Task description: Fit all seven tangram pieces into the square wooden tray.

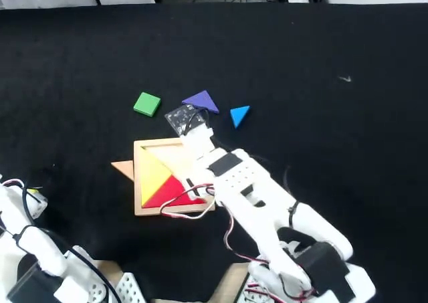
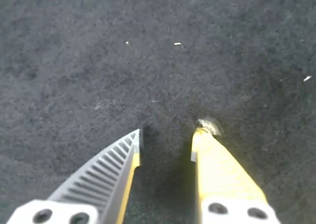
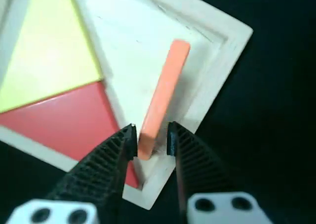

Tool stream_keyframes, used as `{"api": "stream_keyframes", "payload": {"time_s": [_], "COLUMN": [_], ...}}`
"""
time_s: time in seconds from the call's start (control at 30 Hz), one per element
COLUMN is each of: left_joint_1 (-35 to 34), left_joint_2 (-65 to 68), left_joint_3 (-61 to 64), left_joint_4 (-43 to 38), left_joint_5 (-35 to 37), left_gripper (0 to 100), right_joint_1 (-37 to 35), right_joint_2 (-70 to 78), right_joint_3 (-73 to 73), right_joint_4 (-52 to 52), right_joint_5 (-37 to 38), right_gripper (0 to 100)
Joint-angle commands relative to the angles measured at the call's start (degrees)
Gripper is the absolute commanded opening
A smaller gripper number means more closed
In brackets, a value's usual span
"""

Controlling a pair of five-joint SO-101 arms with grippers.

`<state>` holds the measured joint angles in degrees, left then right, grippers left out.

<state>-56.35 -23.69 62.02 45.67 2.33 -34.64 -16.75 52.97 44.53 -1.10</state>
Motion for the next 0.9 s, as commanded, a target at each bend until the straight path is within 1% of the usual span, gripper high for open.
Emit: {"api": "stream_keyframes", "payload": {"time_s": [0.0,0.2,0.47,0.7,0.87], "left_joint_1": [0.84,0.84,0.84,0.84,0.84], "left_joint_2": [-1.41,-1.41,-1.41,-1.32,-1.32], "left_joint_3": [-0.48,-0.48,-0.48,-0.48,-0.57], "left_joint_4": [-0.79,-0.79,-0.79,-0.79,-0.88], "left_joint_5": [-0.7,-0.7,-0.7,-0.7,-0.7], "left_gripper": [18,18,18,18,18], "right_joint_1": [-1.23,-1.23,-1.76,3.43,3.43], "right_joint_2": [-5.58,-9.45,-9.54,-8.92,-8.84], "right_joint_3": [-2.95,-1.71,-1.8,-1.8,-1.1], "right_joint_4": [0.97,0.88,-1.32,-0.97,-1.41], "right_joint_5": [0.62,0.62,0.62,0.62,0.62], "right_gripper": [10.9,10.9,10.9,10.9,10.9]}}
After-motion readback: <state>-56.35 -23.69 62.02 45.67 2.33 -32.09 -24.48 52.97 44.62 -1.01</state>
